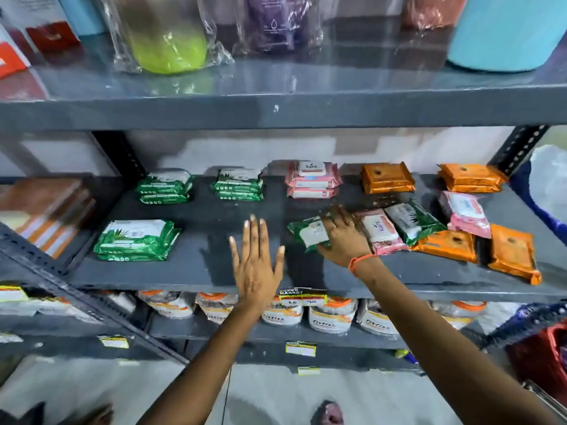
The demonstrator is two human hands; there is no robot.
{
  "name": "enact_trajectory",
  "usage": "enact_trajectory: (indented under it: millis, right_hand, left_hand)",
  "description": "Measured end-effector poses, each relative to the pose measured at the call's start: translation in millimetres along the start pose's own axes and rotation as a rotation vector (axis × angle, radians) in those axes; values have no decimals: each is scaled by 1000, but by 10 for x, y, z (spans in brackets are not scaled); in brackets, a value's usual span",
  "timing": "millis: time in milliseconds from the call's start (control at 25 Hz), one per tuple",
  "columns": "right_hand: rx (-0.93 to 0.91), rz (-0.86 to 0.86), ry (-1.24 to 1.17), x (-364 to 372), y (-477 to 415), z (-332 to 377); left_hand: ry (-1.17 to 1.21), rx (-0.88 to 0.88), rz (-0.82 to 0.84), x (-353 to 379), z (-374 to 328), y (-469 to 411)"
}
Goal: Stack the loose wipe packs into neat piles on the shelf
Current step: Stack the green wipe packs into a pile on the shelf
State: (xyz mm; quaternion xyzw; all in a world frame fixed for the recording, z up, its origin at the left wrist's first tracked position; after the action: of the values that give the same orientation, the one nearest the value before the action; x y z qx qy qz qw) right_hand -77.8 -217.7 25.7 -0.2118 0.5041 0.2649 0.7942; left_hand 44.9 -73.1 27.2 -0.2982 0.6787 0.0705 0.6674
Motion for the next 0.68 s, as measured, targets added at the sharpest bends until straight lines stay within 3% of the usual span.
enact_trajectory:
  millis: [80,160,400,600,680]
  right_hand:
    - [58,179,-3,260,-98,-65]
    - [90,242,4,439,-137,-60]
    - [-192,169,42,705,-156,496]
    - [-558,354,-1,810,-151,1102]
    - [-459,209,-112,653,-247,1103]
  left_hand:
    - [-53,-72,93,184,260,59]
    - [-90,-121,137,377,584,190]
    - [-84,-142,184,482,1121,235]
    - [-122,-144,194,447,1417,244]
    - [-146,-127,191,441,1472,253]
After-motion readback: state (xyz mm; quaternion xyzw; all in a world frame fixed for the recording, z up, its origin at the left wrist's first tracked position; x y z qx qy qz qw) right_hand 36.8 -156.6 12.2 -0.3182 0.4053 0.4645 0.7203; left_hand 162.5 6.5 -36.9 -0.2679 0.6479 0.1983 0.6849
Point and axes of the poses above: each hand's wrist, its own y-axis away from the middle knuckle, its own x-axis out of the palm, z = x × y, the point moved 9 cm from there along -y, towards the middle knuckle, and after that the axes turned 10 degrees about -y, right-handed, at the moved point
